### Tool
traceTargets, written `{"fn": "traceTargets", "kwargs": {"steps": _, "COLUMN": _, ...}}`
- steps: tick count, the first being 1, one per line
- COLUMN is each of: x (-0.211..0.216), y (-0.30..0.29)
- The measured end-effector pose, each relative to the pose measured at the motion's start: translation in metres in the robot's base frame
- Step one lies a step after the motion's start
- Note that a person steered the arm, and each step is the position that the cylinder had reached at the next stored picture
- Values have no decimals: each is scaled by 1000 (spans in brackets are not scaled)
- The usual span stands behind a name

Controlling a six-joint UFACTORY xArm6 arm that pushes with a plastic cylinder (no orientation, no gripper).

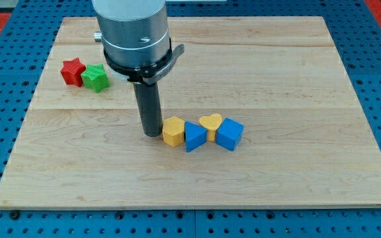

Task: Move the green circle to the right of the red circle

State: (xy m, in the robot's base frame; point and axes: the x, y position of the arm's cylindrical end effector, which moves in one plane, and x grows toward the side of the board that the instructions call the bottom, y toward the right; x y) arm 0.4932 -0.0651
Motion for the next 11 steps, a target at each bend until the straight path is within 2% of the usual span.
{"fn": "traceTargets", "kwargs": {"steps": 1, "x": 0, "y": 0}}
{"fn": "traceTargets", "kwargs": {"steps": 2, "x": -16, "y": -47}}
{"fn": "traceTargets", "kwargs": {"steps": 3, "x": -57, "y": -64}}
{"fn": "traceTargets", "kwargs": {"steps": 4, "x": -119, "y": -46}}
{"fn": "traceTargets", "kwargs": {"steps": 5, "x": -148, "y": -34}}
{"fn": "traceTargets", "kwargs": {"steps": 7, "x": -148, "y": -4}}
{"fn": "traceTargets", "kwargs": {"steps": 8, "x": -173, "y": 37}}
{"fn": "traceTargets", "kwargs": {"steps": 9, "x": -227, "y": 42}}
{"fn": "traceTargets", "kwargs": {"steps": 10, "x": -214, "y": 19}}
{"fn": "traceTargets", "kwargs": {"steps": 11, "x": -182, "y": 8}}
